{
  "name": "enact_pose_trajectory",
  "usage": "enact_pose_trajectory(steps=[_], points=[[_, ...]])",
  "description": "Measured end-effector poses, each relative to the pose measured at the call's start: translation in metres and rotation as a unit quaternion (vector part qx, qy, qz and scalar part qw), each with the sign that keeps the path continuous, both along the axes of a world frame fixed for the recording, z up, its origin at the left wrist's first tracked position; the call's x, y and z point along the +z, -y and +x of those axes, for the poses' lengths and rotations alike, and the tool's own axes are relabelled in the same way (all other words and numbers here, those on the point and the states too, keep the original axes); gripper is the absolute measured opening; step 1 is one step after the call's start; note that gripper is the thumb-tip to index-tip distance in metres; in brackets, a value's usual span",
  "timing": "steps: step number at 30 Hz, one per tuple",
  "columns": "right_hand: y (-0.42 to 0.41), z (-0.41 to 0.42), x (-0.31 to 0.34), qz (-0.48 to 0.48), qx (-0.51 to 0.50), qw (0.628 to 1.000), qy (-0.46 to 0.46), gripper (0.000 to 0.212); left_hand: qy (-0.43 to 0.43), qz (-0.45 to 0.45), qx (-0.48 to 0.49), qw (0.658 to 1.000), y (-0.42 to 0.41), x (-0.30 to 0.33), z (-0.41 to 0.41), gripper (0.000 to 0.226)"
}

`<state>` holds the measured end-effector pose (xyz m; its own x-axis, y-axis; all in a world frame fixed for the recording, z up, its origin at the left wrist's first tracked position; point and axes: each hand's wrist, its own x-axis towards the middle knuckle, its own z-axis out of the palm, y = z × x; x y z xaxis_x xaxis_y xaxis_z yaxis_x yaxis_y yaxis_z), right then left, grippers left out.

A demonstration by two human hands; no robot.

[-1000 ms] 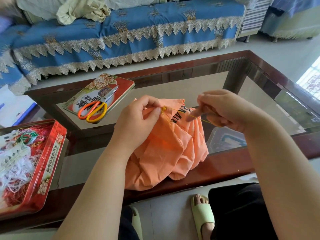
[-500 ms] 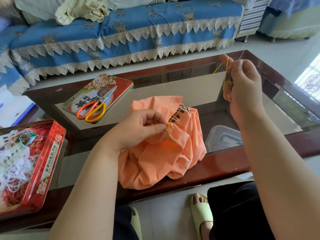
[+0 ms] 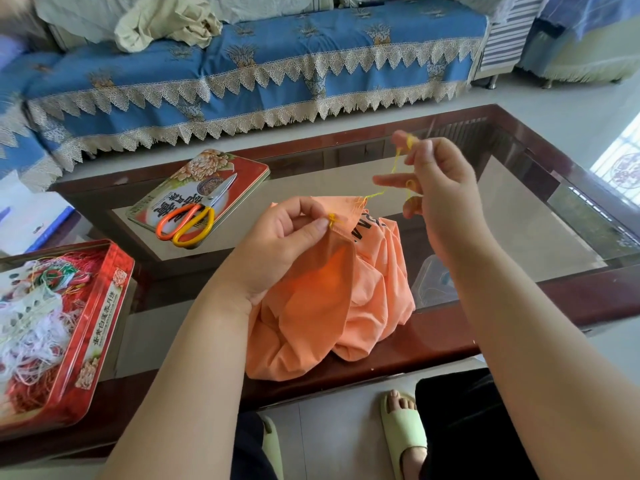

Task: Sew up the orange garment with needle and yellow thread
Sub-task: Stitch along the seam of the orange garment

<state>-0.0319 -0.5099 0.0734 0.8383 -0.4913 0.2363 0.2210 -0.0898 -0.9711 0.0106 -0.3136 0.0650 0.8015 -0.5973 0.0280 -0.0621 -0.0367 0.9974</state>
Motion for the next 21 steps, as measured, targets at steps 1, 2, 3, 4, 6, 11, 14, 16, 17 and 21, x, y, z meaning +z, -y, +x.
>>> enact_pose_trajectory(steps=[1,2,3,4,6,11,14,16,17,21], points=[[-0.008,-0.001,0.001,-0.002,0.017,1.000,-0.005,0.024,0.006,-0.007,0.019,1.000,0.002,0.000,-0.001,0.011],[-0.016,-0.001,0.000,-0.014,0.029,0.999,-0.013,0.022,0.012,-0.015,0.038,0.999,0.004,0.000,-0.002,0.010],[-0.024,-0.001,-0.002,-0.037,0.034,0.998,-0.022,0.021,0.019,-0.025,0.059,0.998,0.006,-0.001,-0.003,0.010],[-0.033,-0.001,-0.005,-0.071,0.032,0.996,-0.033,0.021,0.030,-0.032,0.079,0.996,0.009,-0.001,-0.005,0.010],[-0.050,-0.001,-0.014,-0.129,0.023,0.990,-0.061,0.022,0.095,-0.012,0.124,0.988,0.012,-0.002,-0.005,0.011],[-0.066,0.000,-0.022,-0.134,-0.024,0.985,-0.108,0.021,0.206,0.038,0.156,0.965,0.017,-0.006,-0.006,0.015],[-0.067,0.002,-0.025,-0.143,-0.043,0.983,-0.109,0.020,0.160,0.004,0.202,0.966,0.021,-0.007,-0.008,0.011],[-0.069,0.001,-0.029,-0.143,-0.048,0.984,-0.099,0.020,0.096,-0.028,0.247,0.964,0.025,-0.010,-0.010,0.009],[-0.071,0.000,-0.032,-0.137,-0.046,0.985,-0.094,0.020,0.060,-0.037,0.266,0.961,0.027,-0.011,-0.011,0.007],[-0.067,-0.003,-0.032,-0.115,-0.046,0.990,-0.061,0.012,0.057,-0.003,0.294,0.954,0.026,-0.013,-0.008,0.004]])
